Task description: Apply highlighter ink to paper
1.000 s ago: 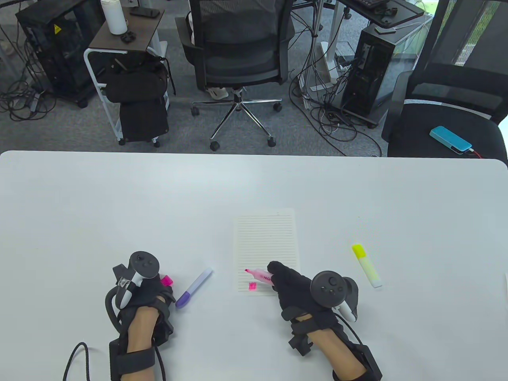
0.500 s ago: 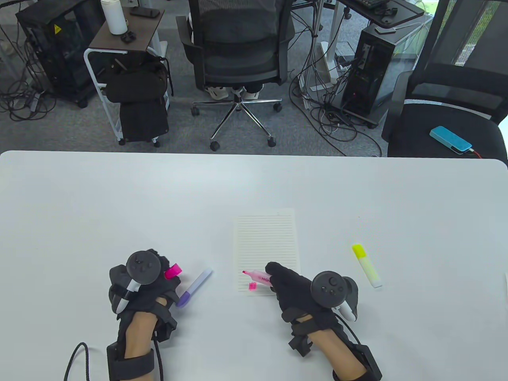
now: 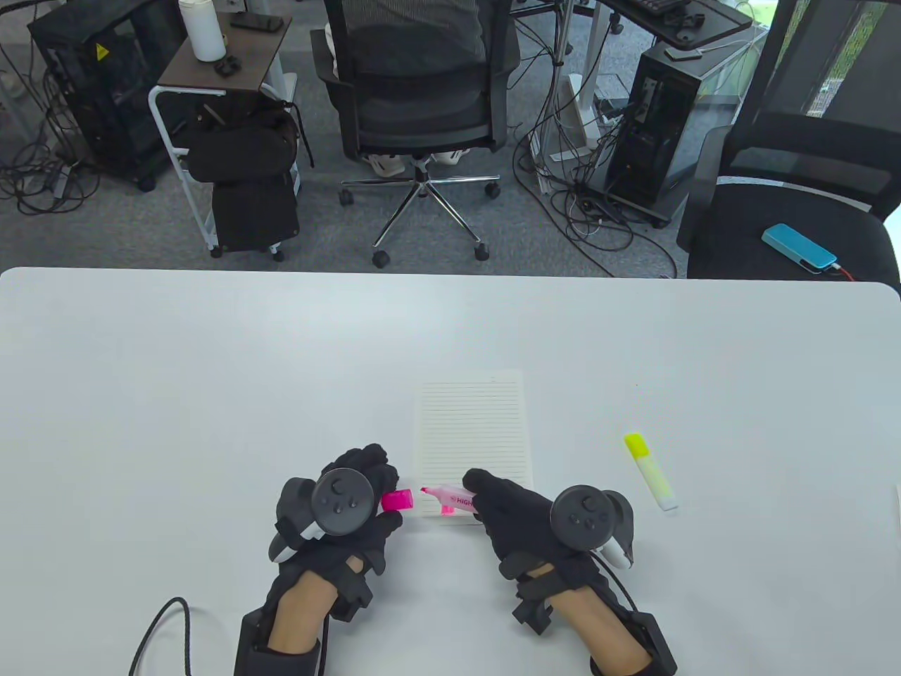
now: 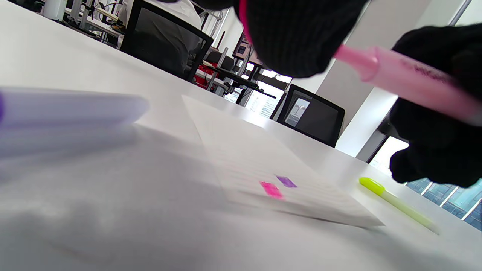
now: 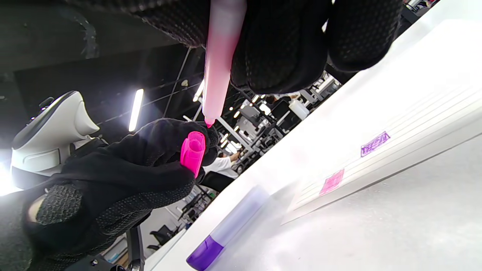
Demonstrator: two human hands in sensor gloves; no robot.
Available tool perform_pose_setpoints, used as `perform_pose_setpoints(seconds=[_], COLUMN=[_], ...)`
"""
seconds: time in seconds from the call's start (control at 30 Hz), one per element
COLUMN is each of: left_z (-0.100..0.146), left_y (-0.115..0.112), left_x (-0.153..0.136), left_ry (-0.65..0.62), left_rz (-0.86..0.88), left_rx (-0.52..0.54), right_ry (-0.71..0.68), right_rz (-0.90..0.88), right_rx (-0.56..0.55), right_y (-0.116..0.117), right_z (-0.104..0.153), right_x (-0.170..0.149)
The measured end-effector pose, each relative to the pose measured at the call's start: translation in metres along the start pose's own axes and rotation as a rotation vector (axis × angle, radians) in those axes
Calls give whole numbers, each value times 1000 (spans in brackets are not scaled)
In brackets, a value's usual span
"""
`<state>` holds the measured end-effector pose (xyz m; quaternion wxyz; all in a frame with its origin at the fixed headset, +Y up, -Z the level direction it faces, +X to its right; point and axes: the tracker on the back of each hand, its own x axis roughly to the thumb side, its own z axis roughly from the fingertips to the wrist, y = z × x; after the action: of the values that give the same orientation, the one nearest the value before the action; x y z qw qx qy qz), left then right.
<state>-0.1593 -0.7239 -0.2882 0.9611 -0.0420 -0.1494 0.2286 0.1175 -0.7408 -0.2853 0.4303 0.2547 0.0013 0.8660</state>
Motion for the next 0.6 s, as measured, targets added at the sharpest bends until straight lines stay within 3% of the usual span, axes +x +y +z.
perform_pose_setpoints(seconds=[0.6], left_z=[-2], left_y=[-5], left_x=[-1], left_ry=[10], left_rz=[0], left_rx=[-23], right_ry=[-20], right_rz=[-5], right_rx=[46], right_y=[8], right_z=[-1], right_x=[1])
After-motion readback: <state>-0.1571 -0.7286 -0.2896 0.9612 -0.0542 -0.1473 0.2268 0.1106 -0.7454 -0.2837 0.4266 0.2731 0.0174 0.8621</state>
